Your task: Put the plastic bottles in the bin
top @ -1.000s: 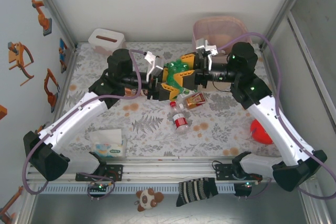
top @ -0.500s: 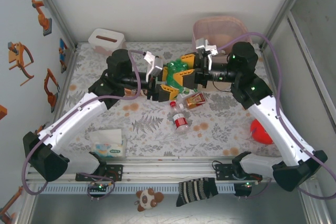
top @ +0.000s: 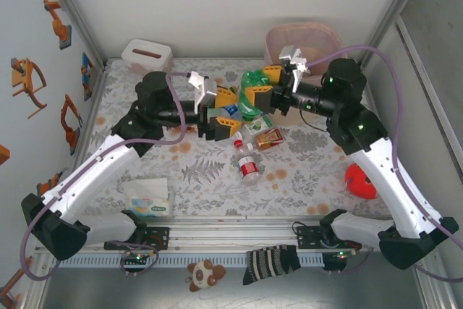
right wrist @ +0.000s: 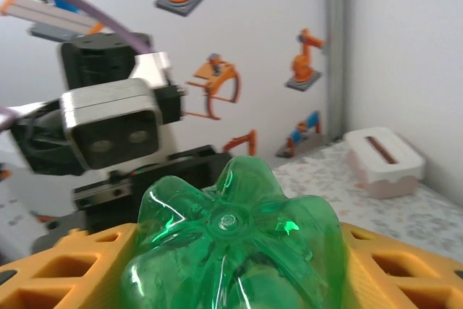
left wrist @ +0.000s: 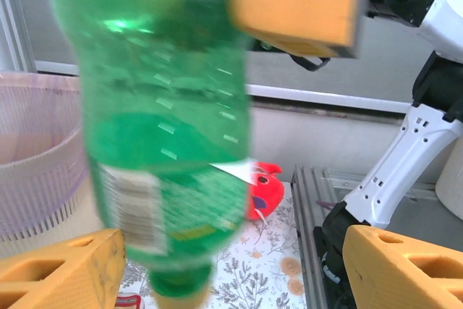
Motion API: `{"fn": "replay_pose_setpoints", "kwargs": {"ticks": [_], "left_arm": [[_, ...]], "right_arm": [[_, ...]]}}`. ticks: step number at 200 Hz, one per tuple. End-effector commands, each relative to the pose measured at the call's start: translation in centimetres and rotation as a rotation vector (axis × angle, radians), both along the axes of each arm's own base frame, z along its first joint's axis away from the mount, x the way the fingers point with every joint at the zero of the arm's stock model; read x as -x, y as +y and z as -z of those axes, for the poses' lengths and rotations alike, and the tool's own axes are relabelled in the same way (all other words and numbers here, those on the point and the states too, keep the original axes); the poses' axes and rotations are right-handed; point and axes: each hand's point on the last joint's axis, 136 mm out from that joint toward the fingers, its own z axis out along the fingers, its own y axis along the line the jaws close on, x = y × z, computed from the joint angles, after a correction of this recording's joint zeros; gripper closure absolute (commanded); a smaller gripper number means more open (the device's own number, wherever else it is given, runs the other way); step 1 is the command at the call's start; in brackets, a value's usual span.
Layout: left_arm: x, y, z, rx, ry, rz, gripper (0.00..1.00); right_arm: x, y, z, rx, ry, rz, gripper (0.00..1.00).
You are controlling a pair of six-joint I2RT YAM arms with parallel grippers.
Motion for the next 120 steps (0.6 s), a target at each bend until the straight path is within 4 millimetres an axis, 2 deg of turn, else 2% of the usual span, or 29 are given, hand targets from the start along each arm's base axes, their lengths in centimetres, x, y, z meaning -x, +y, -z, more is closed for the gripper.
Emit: {"fn": "replay_pose_setpoints", "kwargs": {"ticks": [1,29,76,120], "left_arm": [[1.0,0.5,0.0,0.001,-0.023,0.02,0.22],[0.9,0.5,0.2,-0.004,-0.017,0.011,0.22],[0.9,0.5,0.4,-0.004,-0.012,0.012,0.22],[1.1,0.7,0.5,-0.005,-0.016,0.006,0.22]], "right_arm": [[-3.1,-2.5,-1.5,0.039,-0.081,0.226,0.48],[-6.6,-5.4,-2.0,0.078,-0.078,0.442,0.47],[-12.9,-11.9,-2.3,0.055,-0.009,0.784,0.48],[-17.2,-15.3,-1.2,0.119,0.003,0.967,0.49]]}}
